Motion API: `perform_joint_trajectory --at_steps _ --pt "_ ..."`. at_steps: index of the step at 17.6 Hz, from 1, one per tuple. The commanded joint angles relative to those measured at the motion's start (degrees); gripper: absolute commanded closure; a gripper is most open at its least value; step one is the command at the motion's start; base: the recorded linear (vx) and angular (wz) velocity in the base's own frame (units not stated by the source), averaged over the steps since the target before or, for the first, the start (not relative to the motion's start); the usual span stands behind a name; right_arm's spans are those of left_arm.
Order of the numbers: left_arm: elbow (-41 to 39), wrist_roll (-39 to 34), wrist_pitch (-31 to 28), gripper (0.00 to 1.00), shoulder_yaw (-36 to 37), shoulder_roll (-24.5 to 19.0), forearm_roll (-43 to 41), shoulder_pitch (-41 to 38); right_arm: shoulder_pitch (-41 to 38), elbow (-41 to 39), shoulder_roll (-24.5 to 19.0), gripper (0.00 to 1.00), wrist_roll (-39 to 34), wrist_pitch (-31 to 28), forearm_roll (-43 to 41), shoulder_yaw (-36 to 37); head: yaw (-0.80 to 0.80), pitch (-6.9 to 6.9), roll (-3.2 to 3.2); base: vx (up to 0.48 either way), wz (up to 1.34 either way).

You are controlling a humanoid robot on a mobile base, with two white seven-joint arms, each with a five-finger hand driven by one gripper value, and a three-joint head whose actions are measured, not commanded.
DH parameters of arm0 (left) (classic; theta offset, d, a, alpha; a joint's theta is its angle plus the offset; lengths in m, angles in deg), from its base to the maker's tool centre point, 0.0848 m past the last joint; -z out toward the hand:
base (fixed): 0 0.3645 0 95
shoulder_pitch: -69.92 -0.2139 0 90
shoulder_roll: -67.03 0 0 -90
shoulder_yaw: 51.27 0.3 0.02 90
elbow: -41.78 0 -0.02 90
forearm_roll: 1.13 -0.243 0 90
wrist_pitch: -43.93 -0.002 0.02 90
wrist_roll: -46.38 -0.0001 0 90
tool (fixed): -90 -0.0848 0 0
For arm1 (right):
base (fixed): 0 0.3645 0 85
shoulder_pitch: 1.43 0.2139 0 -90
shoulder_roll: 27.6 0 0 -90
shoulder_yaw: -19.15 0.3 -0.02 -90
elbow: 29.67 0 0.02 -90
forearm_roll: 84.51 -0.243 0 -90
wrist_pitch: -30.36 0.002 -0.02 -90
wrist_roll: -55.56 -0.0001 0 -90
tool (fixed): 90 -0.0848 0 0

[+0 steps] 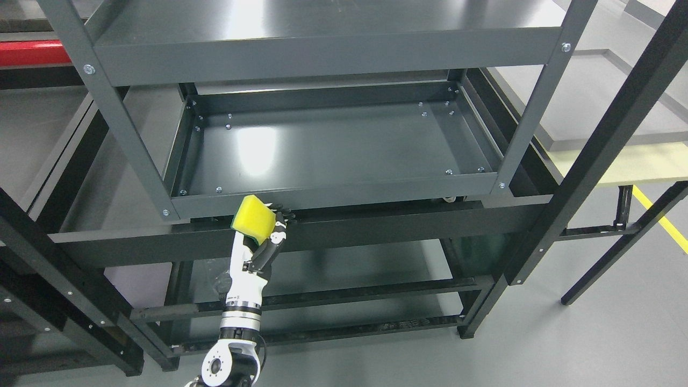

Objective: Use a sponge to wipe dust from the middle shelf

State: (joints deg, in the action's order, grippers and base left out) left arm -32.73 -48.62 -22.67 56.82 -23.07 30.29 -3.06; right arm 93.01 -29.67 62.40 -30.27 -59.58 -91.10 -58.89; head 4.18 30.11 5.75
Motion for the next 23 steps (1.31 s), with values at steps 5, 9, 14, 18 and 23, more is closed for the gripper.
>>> perform_joint_trajectory --at_steps 5,9,14,18,23 --pt "-12.51 -0.89 -7.57 1.0 -6.39 -0.9 1.29 -1.11 0.04 -1.0 1.0 0.0 -0.04 -4.19 0.0 0.0 0.0 0.0 0.0 0.0 0.0" --pt "-11.28 -0.02 -12.23 1.0 -12.55 -0.9 -1.62 -1.2 -0.05 -1.0 1.0 0.0 -0.04 -4.1 0.0 0.0 0.0 0.0 0.0 0.0 0.0" --pt "-9.69 2.01 -12.59 1.0 -13.87 -0.9 -14.16 -3.31 -0.05 -1.0 1.0 0.0 -0.04 -4.1 0.0 0.0 0.0 0.0 0.0 0.0 0.0" --pt "-9.78 2.09 -12.51 1.0 -15.11 -0.9 -22.52 -3.31 0.03 -1.0 1.0 0.0 -0.04 -4.1 0.0 0.0 0.0 0.0 0.0 0.0 0.0" --pt "-11.79 2.27 -12.51 1.0 -15.02 -0.9 -23.24 -2.78 0.03 -1.0 1.0 0.0 -0.04 -4.1 0.0 0.0 0.0 0.0 0.0 0.0 0.0"
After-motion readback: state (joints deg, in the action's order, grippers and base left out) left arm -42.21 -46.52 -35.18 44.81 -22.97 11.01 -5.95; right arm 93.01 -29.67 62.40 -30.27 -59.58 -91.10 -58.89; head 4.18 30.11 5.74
